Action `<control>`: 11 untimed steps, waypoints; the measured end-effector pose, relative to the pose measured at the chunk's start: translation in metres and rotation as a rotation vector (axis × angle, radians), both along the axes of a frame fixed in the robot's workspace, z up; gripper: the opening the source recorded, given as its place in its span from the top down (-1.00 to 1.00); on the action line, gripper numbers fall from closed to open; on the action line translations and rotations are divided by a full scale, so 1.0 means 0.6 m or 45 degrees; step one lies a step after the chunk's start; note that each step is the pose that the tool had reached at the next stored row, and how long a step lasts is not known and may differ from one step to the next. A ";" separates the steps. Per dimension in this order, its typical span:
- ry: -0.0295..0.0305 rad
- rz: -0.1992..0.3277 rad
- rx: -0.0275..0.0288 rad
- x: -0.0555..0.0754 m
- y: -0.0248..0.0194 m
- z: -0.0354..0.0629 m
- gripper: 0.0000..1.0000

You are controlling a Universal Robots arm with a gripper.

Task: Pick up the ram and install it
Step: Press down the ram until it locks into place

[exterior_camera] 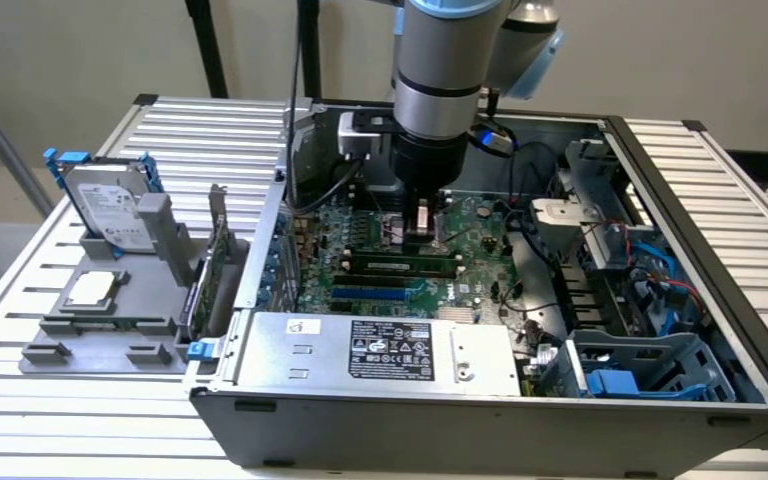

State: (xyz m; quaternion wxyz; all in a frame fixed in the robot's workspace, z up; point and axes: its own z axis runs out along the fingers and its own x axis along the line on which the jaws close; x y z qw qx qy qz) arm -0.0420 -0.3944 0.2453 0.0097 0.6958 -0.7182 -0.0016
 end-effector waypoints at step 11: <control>0.0005 0.000 -0.0019 -0.002 -0.0003 -0.028 0.79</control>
